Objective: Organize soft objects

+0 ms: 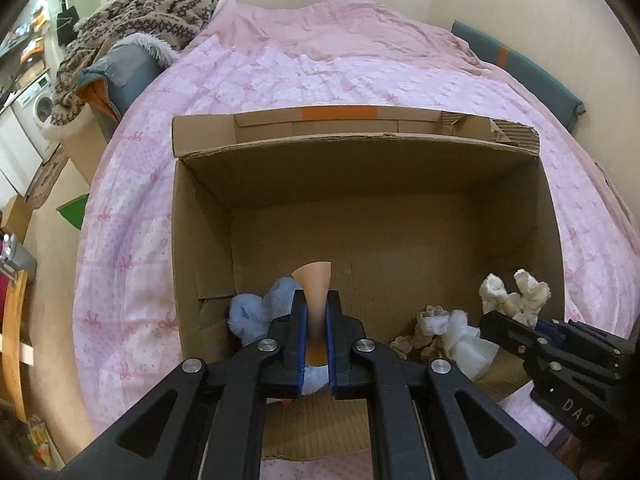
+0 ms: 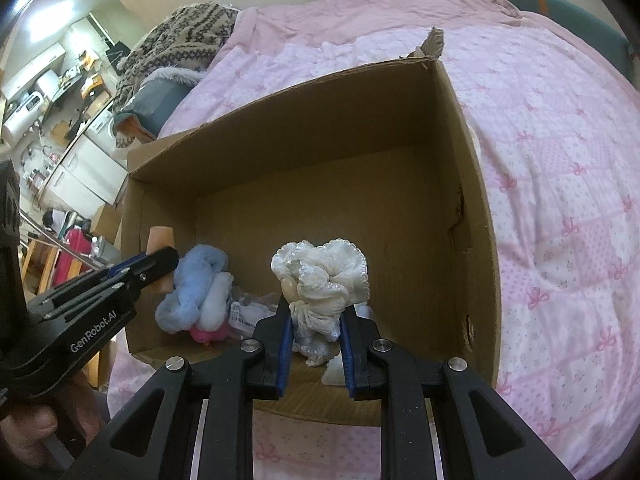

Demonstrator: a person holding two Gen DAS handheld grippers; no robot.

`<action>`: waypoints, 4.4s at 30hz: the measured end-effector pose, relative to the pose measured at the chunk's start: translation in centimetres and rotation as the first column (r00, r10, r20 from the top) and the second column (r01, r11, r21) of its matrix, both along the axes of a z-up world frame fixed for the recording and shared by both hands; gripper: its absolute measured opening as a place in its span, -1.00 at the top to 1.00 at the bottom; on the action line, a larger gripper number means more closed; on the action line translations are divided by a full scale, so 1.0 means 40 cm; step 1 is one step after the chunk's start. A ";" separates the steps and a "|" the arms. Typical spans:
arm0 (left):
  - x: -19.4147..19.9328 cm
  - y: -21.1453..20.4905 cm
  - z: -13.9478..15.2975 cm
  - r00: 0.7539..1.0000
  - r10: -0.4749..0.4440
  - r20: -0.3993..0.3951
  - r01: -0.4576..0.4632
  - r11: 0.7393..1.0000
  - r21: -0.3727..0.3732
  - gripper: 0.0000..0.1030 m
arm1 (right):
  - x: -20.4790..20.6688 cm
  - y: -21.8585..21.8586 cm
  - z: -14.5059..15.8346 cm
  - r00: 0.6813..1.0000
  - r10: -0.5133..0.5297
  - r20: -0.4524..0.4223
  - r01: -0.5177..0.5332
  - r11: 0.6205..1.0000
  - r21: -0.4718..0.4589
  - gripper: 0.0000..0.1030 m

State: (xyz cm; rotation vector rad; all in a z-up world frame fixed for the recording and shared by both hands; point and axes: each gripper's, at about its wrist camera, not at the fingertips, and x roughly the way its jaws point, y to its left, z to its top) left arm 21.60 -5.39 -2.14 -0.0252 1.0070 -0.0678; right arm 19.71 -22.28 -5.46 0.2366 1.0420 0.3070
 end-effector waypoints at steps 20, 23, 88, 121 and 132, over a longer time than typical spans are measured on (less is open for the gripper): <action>-0.005 0.011 0.015 1.000 -0.015 0.014 0.015 1.000 0.007 0.59 | -0.005 -0.032 0.020 0.997 -0.053 0.048 0.052 0.999 0.007 0.45; -0.011 0.009 0.019 1.000 -0.024 0.016 0.024 1.000 -0.003 0.38 | -0.004 -0.037 0.020 0.997 -0.063 0.049 0.063 0.998 0.013 0.40; -0.316 0.198 0.121 0.959 0.157 0.234 -0.143 0.987 -0.073 -0.91 | -0.259 0.043 0.147 0.930 -0.018 0.366 0.100 0.973 -0.206 -1.00; -0.332 0.188 0.110 0.966 0.122 0.229 -0.115 0.992 -0.047 -0.91 | -0.242 0.030 0.126 0.943 -0.050 0.329 0.119 0.974 -0.194 -1.00; -0.325 0.189 0.095 0.969 0.115 0.220 -0.112 0.993 -0.025 -0.91 | -0.243 0.027 0.128 0.940 -0.056 0.335 0.128 0.972 -0.197 -1.00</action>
